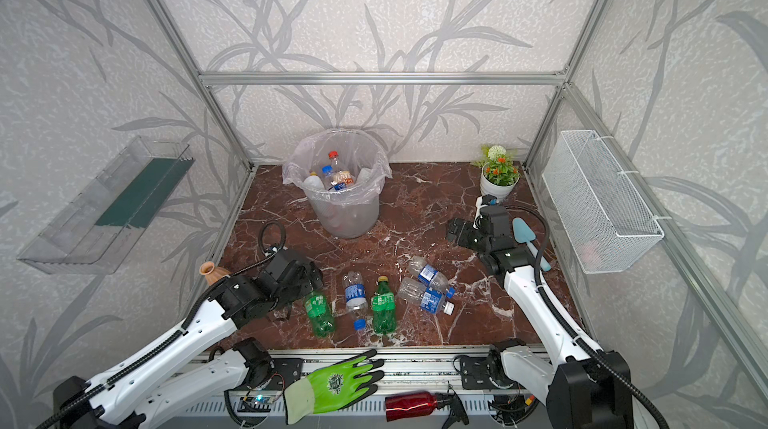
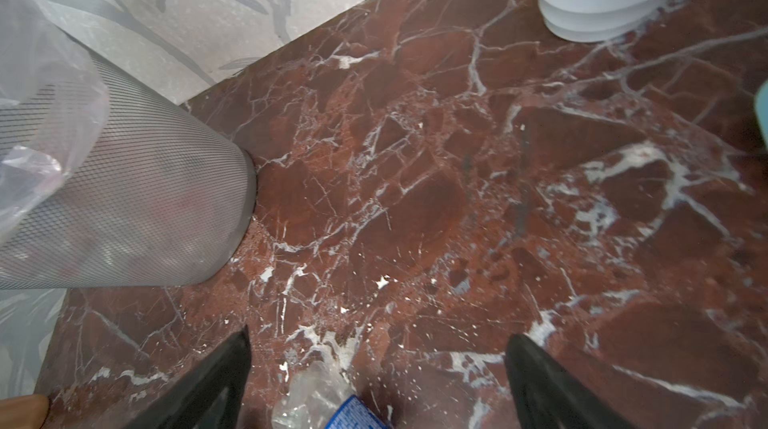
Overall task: Throw the plastic bottles in the bin
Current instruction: 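Release the blue-capped bottle into the bin while the left gripper reaches toward the green bottles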
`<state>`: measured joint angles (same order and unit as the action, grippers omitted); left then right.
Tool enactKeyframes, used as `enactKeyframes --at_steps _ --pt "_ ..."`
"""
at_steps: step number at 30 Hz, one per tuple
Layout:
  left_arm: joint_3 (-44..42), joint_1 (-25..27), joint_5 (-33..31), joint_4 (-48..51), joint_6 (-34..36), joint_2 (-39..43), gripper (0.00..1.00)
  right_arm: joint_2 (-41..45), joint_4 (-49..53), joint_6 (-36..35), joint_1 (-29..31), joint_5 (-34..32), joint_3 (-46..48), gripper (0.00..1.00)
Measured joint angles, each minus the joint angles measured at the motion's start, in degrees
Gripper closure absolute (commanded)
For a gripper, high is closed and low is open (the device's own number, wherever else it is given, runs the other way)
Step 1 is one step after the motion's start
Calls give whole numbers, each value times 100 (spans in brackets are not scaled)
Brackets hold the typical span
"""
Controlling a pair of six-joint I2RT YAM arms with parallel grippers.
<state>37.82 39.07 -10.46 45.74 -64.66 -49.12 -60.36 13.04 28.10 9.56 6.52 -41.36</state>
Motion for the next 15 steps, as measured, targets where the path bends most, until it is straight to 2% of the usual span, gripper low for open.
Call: enactKeyframes --at_steps 5,15 --pt "-470 120 313 2 -343 17 13 229 -13 -2 -68 2 131 4" --pt "-708 140 765 -564 -391 -455 15 -31 -170 87 -68 173 192 4"
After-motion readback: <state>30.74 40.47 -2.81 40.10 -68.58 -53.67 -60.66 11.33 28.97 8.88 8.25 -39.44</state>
